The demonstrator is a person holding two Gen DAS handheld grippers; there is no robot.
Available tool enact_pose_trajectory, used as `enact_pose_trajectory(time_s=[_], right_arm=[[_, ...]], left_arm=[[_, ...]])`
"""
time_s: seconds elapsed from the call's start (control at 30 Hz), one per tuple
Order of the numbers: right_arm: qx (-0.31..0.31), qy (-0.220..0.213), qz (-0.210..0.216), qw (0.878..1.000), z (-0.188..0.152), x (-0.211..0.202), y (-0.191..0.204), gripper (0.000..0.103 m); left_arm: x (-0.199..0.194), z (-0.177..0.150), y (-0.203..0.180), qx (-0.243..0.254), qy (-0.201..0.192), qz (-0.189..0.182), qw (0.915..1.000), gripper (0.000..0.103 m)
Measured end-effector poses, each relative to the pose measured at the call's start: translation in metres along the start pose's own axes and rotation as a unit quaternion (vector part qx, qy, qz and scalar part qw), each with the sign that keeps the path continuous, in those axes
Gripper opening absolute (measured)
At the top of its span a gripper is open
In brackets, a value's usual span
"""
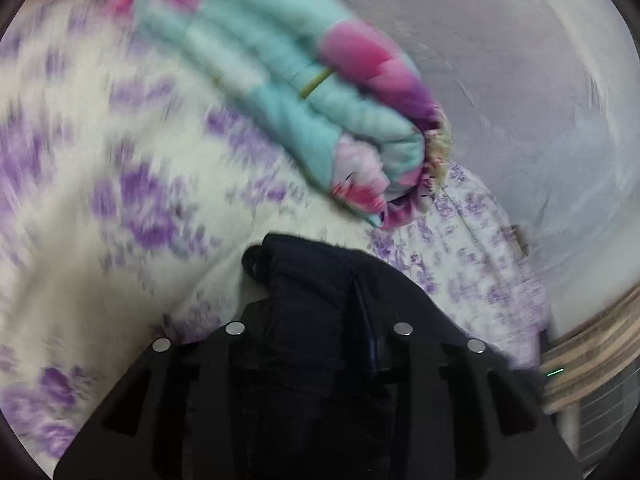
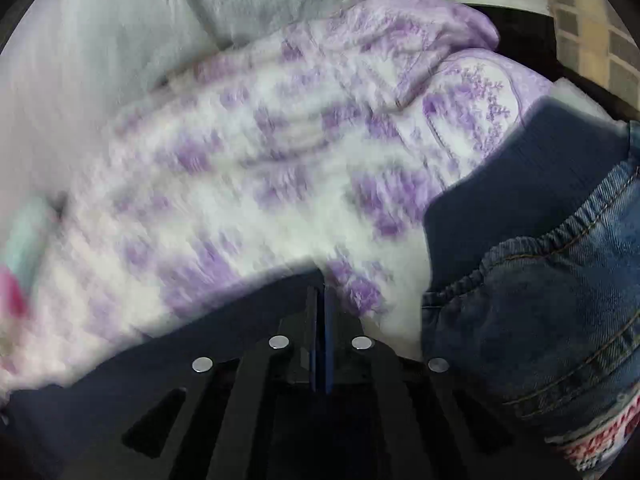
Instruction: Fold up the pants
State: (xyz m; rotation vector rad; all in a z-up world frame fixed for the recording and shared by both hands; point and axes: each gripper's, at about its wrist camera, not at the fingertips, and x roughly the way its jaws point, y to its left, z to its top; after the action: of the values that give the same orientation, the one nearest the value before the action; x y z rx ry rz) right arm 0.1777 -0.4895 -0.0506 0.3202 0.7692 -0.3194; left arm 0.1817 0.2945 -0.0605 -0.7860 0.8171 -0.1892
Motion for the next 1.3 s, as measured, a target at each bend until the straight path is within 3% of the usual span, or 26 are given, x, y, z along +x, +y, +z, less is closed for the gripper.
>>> enact_pose_trajectory(time_s=[0.03,0.07,0.1,0.13,0.17,0.23,0.27,0.37,0.47,0.53,0.57,0.6,0.7,0.77,0.83,0.87,1.0,1.17,1.3], right_arm=[[-0.017,-0.008,-0.011,1.000,0.002,-0.008,0.008,0.012],[-0.033,-0.045,-0.018,0.998,0.004,-0.029,0.017,0.032],[-0.040,-0.083,-0.014,0.996,0.002,-0.049,0.022,0.041],[-0.040,-0.123,-0.010,0.992,-0.001,-0.077,0.027,0.045],[-0.040,-0.135,0.000,0.990,-0.005,-0.093,0.030,0.045],[-0.050,-0.127,0.062,0.989,-0.011,-0.125,0.043,0.045],[-0.062,-0.110,0.114,0.985,-0.019,-0.143,0.056,0.045],[-0.124,-0.074,0.215,0.966,-0.061,-0.191,0.096,0.048],[-0.174,-0.053,0.247,0.952,-0.106,-0.223,0.123,0.051],[-0.189,-0.032,0.269,0.944,-0.152,-0.250,0.127,0.051],[-0.189,-0.032,0.269,0.944,-0.152,-0.250,0.127,0.051],[-0.186,-0.033,0.270,0.944,-0.174,-0.264,0.119,0.051],[-0.152,-0.028,0.264,0.952,-0.199,-0.287,0.084,0.051],[-0.124,-0.018,0.254,0.959,-0.207,-0.290,0.058,0.051],[-0.076,-0.003,0.235,0.969,-0.215,-0.296,0.019,0.051],[-0.058,0.003,0.229,0.972,-0.218,-0.297,0.005,0.051],[0.035,0.041,0.200,0.978,-0.245,-0.309,-0.070,0.050],[0.046,0.095,0.176,0.979,-0.273,-0.298,-0.090,0.048],[0.065,0.094,0.177,0.978,-0.266,-0.282,-0.088,0.047]], left_arm=[[-0.003,0.002,0.009,-0.030,0.008,-0.020,0.9993,0.044],[-0.009,0.002,0.013,-0.046,0.007,-0.029,0.9985,0.047],[-0.016,0.000,0.016,-0.056,0.004,-0.034,0.9979,0.047],[-0.029,-0.004,0.016,-0.057,-0.003,-0.030,0.9979,0.047],[-0.043,-0.008,0.014,-0.053,-0.011,-0.023,0.9983,0.047],[-0.071,-0.023,0.009,-0.042,-0.025,-0.018,0.9986,0.047],[-0.086,-0.033,0.008,-0.039,-0.030,-0.022,0.9985,0.050],[-0.123,-0.075,0.014,-0.032,-0.029,-0.026,0.9987,0.059],[-0.152,-0.115,0.027,-0.020,-0.020,0.007,0.9996,0.059],[-0.158,-0.135,0.035,-0.030,0.009,0.014,0.9994,0.059],[-0.158,-0.146,0.038,-0.036,0.025,0.004,0.9990,0.059],[-0.155,-0.150,0.038,-0.037,0.031,0.000,0.9988,0.059],[-0.144,-0.154,0.029,-0.018,0.022,0.024,0.9993,0.059],[-0.134,-0.150,0.027,-0.041,0.019,0.007,0.9990,0.058],[-0.125,-0.145,0.026,-0.050,0.009,0.007,0.9987,0.045],[-0.122,-0.145,0.027,-0.054,0.001,0.016,0.9984,0.027],[-0.139,-0.154,0.043,-0.090,-0.022,-0.040,0.9949,0.018],[-0.171,-0.163,0.030,-0.049,-0.037,-0.025,0.9978,0.017],[-0.197,-0.162,0.043,-0.080,-0.044,-0.050,0.9946,0.015]])
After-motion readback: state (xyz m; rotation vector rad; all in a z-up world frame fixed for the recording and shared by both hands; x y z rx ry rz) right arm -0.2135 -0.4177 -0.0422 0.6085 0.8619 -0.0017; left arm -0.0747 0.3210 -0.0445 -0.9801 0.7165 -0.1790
